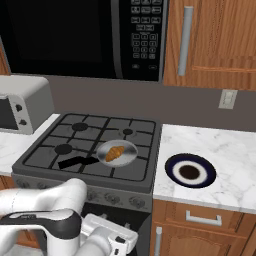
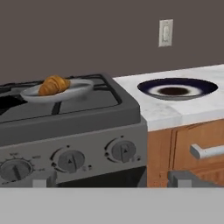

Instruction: Pick the croissant and place it on the pan. Then turn on the stove to warm the croissant.

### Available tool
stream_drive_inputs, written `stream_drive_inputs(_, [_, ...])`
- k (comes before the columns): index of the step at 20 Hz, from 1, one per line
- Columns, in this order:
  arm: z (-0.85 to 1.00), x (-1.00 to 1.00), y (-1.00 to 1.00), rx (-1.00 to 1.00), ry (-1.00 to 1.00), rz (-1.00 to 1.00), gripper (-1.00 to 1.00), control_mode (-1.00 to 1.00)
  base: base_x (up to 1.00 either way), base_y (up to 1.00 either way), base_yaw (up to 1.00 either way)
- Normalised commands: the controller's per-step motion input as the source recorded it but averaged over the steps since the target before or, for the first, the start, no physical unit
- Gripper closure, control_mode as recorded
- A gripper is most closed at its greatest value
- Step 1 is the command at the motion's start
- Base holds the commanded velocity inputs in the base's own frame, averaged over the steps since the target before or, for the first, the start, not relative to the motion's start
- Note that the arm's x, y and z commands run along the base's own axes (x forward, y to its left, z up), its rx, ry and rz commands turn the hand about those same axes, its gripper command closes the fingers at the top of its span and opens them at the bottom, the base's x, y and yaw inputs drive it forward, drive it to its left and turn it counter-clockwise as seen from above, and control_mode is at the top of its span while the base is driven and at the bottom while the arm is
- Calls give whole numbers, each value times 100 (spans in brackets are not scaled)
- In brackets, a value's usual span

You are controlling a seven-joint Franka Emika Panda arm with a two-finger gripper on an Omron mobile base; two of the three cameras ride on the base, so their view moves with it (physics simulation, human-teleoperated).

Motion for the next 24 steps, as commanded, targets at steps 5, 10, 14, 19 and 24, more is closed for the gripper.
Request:
stream_drive_inputs(5, [-40, 90, 0, -13, -4, -12, -100, -100, 0, 0, 0])
stream_drive_inputs(10, [-33, 77, 0, -13, -5, -12, -100, -100, 0, 0, 0])
stream_drive_inputs(14, [0, 21, 14, -1, -4, -3, -100, -100, 0, 0, 0])
stream_drive_inputs(19, [0, 85, 18, -6, -7, -8, -100, -100, 0, 0, 0])
stream_drive_inputs(24, [0, 69, 25, -9, -11, -11, -100, -100, 0, 0, 0])
